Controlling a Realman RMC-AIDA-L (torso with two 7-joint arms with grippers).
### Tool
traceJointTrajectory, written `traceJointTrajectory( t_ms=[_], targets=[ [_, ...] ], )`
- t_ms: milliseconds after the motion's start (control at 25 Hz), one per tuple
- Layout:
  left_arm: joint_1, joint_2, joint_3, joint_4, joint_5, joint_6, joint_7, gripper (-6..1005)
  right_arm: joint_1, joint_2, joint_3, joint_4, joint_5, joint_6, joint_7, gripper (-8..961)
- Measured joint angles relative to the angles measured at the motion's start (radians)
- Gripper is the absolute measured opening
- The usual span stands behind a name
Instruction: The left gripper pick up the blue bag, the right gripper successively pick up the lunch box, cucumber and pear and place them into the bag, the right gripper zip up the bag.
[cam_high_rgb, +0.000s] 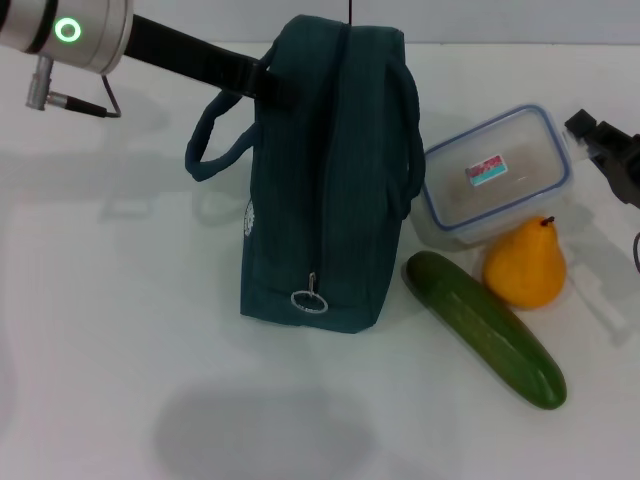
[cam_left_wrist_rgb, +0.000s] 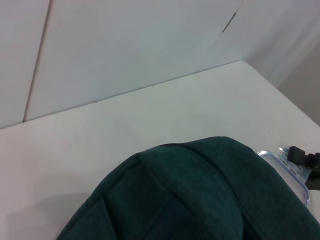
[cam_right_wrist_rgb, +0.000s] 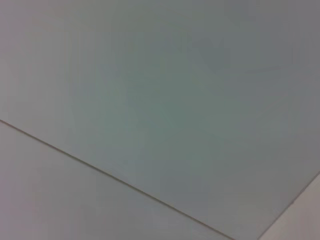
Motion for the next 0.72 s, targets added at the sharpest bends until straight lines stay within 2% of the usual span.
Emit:
traceJointTrajectory(
  t_ms=[320,720],
  targets=[
    [0.000,0.001,0.000,0.000,-0.005,0.000,-0.002,37,-0.027,-0.002,0.006,-0.015,0.004,-0.039,0.001,87],
    [0.000,-0.003,0.000,0.000,-0.005,0.000,-0.002,36,-0.033,-0.001,-0.005,-0.024,0.000,0.063,-0.006,88]
  ],
)
